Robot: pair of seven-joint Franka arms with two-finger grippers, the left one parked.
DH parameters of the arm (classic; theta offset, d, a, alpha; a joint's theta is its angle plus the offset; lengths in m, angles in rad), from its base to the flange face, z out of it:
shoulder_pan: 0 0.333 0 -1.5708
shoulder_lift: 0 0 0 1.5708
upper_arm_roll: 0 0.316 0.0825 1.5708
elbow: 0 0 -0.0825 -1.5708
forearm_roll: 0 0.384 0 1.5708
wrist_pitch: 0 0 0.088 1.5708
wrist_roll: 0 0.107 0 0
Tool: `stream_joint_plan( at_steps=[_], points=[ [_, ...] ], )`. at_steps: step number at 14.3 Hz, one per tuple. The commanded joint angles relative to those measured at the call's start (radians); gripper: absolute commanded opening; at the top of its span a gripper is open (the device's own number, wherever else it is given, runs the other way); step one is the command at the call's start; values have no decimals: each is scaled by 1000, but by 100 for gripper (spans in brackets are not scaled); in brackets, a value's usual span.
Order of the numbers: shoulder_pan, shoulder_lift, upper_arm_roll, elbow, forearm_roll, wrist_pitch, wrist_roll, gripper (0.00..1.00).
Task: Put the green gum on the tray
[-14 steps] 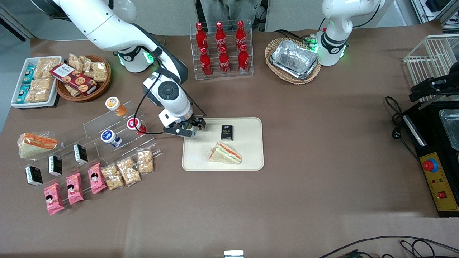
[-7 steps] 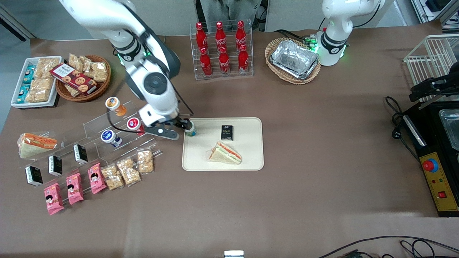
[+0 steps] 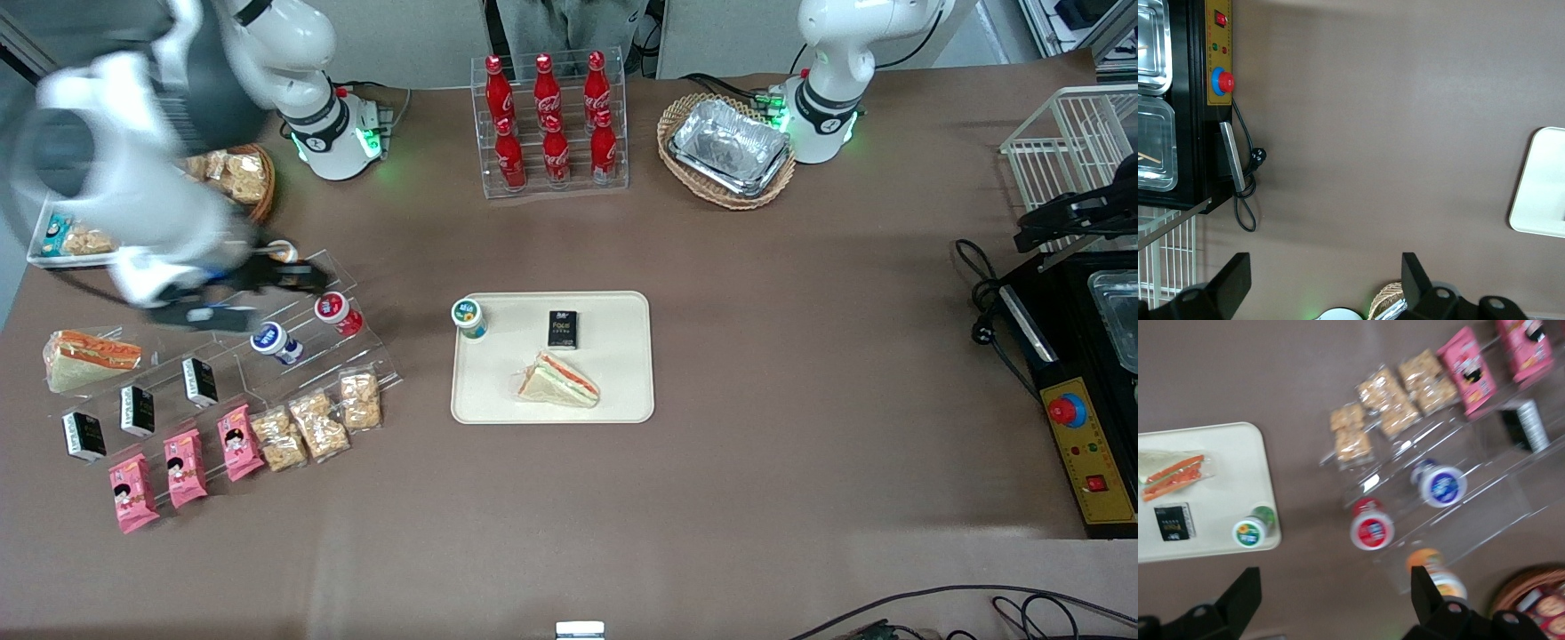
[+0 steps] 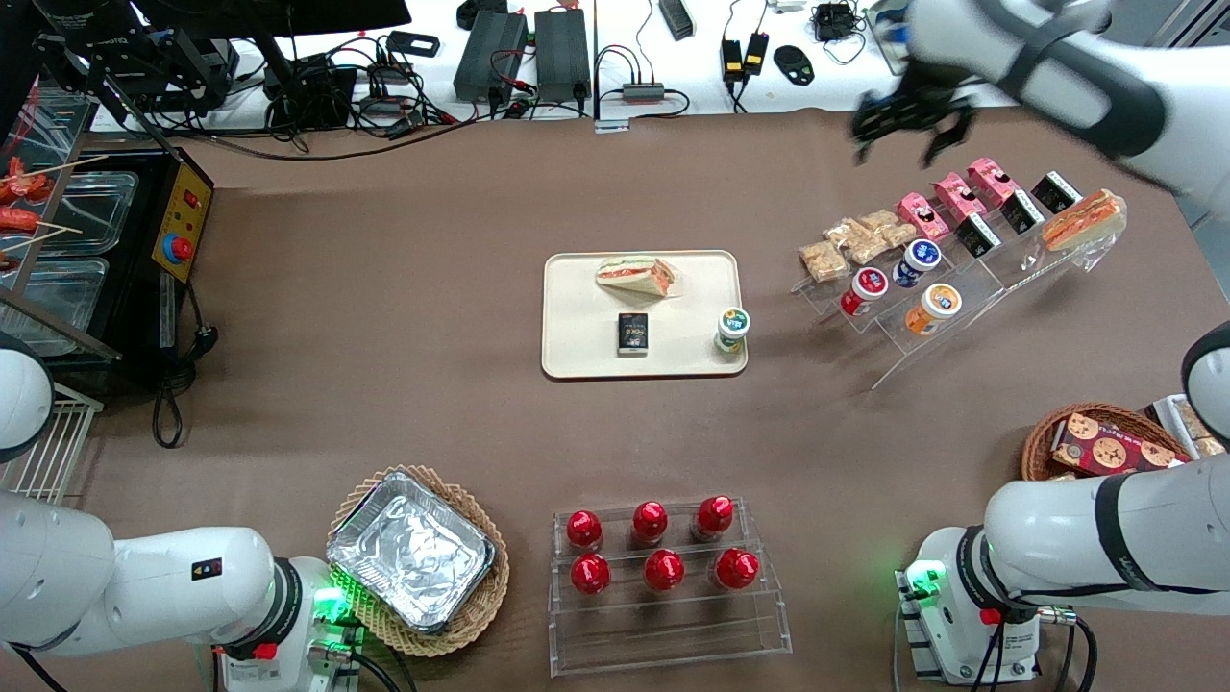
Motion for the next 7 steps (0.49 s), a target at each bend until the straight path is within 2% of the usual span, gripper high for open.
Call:
stream_joint_plan(
  at_steps=[1, 5, 7],
  points=[
    [-151, -47, -12, 45, 38, -50, -264, 100],
    [-116, -58, -258, 54, 40, -45, -546, 100],
    [-96, -48, -313, 54, 26, -36, -576, 100]
  ],
)
